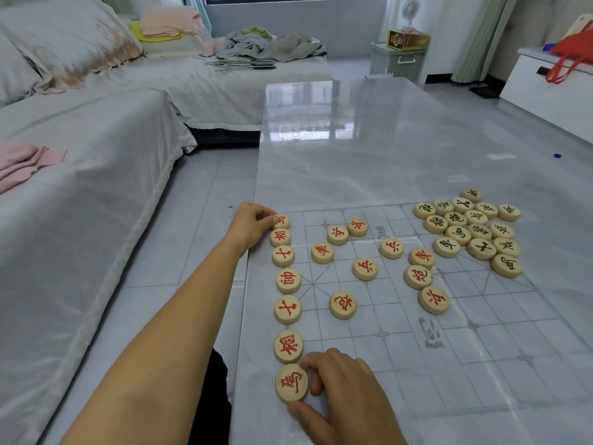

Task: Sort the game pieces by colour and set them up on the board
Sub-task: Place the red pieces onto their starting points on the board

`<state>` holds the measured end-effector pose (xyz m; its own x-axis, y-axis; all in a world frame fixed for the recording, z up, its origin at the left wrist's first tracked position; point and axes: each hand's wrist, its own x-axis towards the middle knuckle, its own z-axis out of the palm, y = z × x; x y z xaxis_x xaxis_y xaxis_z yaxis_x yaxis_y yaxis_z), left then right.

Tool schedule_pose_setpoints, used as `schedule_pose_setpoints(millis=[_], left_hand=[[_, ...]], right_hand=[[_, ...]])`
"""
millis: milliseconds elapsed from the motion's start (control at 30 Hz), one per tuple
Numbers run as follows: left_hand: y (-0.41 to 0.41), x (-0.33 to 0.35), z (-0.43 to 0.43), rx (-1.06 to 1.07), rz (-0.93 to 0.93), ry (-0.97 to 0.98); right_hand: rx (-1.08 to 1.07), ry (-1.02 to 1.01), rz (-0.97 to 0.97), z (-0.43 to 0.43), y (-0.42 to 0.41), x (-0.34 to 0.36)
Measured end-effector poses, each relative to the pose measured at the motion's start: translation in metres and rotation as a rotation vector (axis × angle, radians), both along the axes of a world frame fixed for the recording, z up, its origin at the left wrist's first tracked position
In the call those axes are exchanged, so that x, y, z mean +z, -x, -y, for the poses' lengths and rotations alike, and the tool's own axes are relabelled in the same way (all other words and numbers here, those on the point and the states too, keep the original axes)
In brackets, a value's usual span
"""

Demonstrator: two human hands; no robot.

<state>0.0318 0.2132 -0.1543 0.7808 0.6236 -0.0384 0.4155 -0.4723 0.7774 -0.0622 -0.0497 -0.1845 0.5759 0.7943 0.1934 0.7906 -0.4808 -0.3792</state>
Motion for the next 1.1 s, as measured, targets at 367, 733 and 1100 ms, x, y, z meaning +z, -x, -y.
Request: schedule_pose_setpoints(millis=[367,733,1100], left_hand=[[0.002,0.000,0.000,-0.004,0.003,-0.009],[0.005,0.004,0.002,-0.015,0.012,0.022],[0.024,0.014,0.015,-0.009,-0.034,0.024]], right_hand=[[-0.014,0.071,-0.030,-0.003,0.001,0.003],[-0.004,-0.035,-0.010,0.001,0.005,0.000],[0.101,-0.166,-0.243,0.011,0.006,0.012]])
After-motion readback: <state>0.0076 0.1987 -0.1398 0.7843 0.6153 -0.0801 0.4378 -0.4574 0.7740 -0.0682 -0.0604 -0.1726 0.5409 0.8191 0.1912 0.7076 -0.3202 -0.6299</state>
